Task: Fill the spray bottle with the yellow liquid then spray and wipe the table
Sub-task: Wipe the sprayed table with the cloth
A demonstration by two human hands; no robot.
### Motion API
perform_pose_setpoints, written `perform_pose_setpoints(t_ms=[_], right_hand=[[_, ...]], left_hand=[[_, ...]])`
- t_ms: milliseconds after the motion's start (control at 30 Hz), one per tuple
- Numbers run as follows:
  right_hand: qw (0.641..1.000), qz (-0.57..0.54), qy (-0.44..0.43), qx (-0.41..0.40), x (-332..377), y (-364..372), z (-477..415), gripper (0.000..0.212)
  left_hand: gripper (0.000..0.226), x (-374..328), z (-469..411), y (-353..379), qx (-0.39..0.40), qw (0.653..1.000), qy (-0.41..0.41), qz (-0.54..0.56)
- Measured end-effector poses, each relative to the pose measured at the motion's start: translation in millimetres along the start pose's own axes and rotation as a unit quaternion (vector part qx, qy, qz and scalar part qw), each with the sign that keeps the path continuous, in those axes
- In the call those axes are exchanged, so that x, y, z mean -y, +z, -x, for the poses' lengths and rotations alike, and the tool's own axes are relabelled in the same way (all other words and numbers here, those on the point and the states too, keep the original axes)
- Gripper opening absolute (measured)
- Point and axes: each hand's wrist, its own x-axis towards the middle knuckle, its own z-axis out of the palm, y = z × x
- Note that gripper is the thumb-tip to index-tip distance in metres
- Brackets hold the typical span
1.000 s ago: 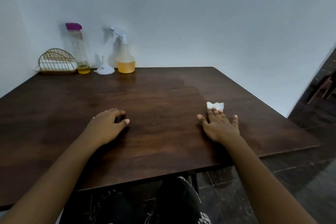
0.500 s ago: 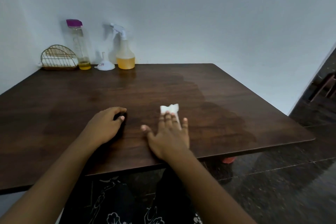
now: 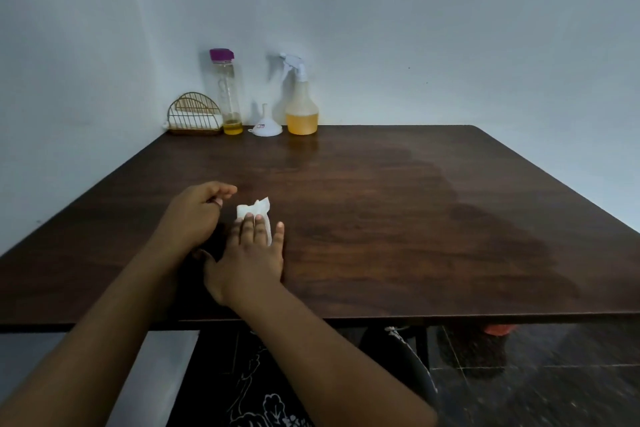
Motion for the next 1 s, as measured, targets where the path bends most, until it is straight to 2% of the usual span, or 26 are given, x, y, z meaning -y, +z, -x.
perform_pose_setpoints(t_ms=[167,333,433,567,667,767,900,1000], right_hand=[[1.000,-0.025,0.000,-0.006,-35,-4,20,0.075],[0.999,-0.037,0.025,0.032,-91,-34,25,0.071],[0.998,-0.060,0.015,0.010,-122,-66,11,0.058],[0.996,-0.077,-0.043,0.022,-149,-85,-5,0.045],[0.994,-0.075,-0.073,0.031,-153,-83,-18,0.046],[0.991,-0.098,-0.081,0.034,-155,-81,-33,0.046],[0.976,-0.193,-0.001,0.103,-160,-85,-49,0.029],[0.952,-0.276,0.060,0.122,-169,-97,-69,0.010]], left_hand=[[0.034,7,1,1,0.073,0.996,0.029,-0.036],[0.037,-13,1,19,0.141,0.980,0.083,-0.115],[0.033,-36,2,33,0.163,0.970,0.062,-0.169],[0.032,-53,17,36,0.175,0.964,-0.015,-0.200],[0.028,-55,28,41,0.214,0.960,-0.038,-0.175],[0.018,-55,25,48,0.216,0.963,-0.039,-0.156],[0.014,-58,10,48,0.217,0.970,-0.094,-0.053],[0.014,-62,-17,51,0.206,0.962,-0.174,0.046]])
